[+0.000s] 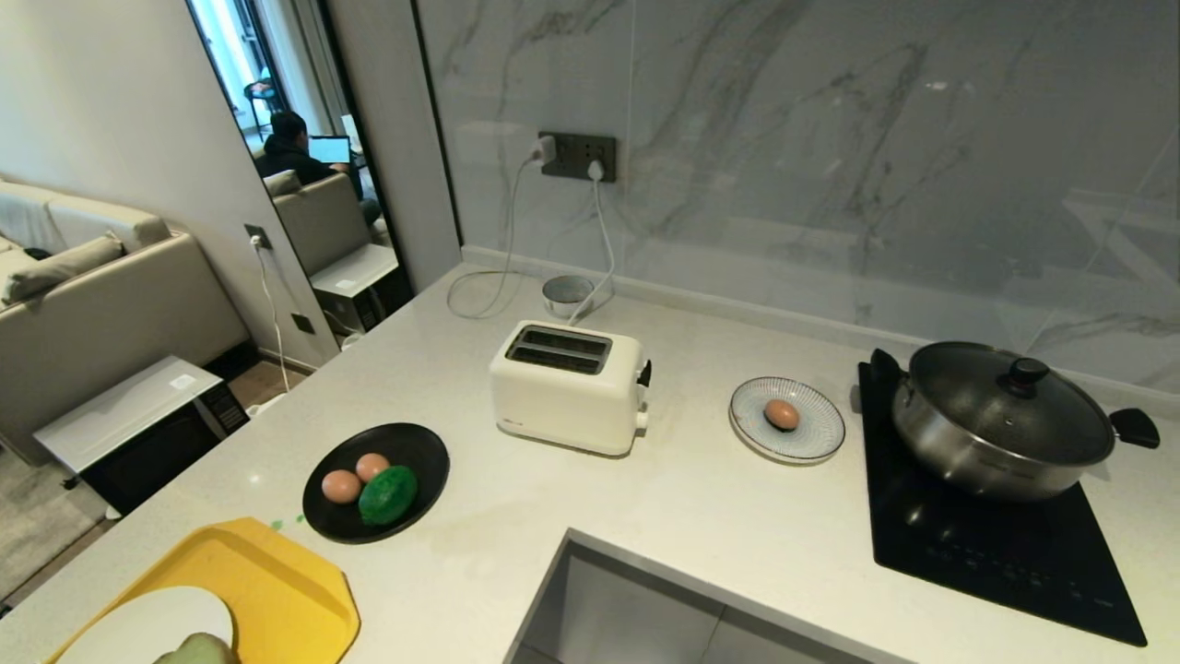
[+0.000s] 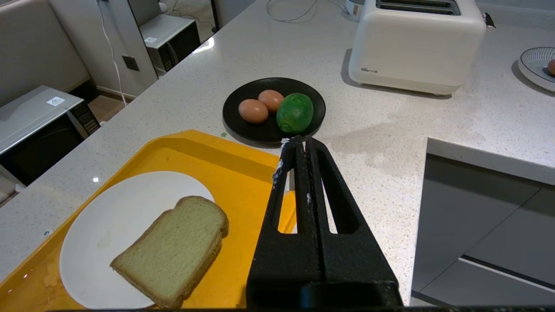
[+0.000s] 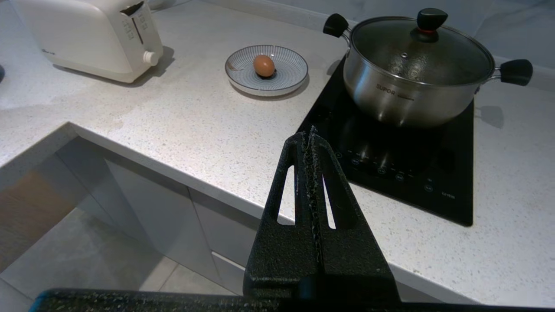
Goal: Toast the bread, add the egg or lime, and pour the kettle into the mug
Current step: Pick up the egg
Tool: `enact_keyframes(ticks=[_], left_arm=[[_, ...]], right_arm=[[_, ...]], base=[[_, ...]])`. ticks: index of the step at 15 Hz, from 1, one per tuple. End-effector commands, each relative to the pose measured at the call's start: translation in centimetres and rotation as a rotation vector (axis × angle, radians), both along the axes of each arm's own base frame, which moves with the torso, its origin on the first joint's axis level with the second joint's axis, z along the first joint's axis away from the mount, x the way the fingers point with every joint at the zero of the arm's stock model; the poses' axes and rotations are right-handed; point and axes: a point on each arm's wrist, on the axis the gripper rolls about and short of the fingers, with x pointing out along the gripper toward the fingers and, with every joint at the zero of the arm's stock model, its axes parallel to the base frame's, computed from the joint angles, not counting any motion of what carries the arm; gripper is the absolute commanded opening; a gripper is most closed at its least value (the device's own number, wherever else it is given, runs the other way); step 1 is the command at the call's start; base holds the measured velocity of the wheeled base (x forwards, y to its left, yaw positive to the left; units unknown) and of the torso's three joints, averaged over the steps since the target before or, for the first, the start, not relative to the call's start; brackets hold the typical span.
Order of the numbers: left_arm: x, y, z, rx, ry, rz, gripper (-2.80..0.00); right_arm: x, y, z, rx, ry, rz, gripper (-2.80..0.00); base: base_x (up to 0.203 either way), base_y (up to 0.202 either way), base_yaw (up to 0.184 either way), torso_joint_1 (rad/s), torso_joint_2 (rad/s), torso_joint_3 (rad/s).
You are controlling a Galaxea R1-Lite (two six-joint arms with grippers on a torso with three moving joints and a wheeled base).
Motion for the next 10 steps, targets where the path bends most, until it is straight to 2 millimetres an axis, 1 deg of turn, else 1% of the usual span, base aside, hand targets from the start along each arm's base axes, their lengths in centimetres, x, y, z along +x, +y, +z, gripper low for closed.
enact_keyframes(ticks=[1,10], left_arm=[[0.00,0.00,0.00,0.000,-0.001,0.001,-2.80],[-0.01,0.00,0.00,0.000,-0.001,0.001,-2.80]], right_arm=[[0.02,0.00,-0.04,-0.001,0.002,0.002,-2.80],[0.02,0.00,-0.04,-0.002,0.002,0.001,-2.80]], base=[[0.000,0.000,0.000,0.000,0.00,0.000],[0.000,0.000,0.000,0.000,0.00,0.000]])
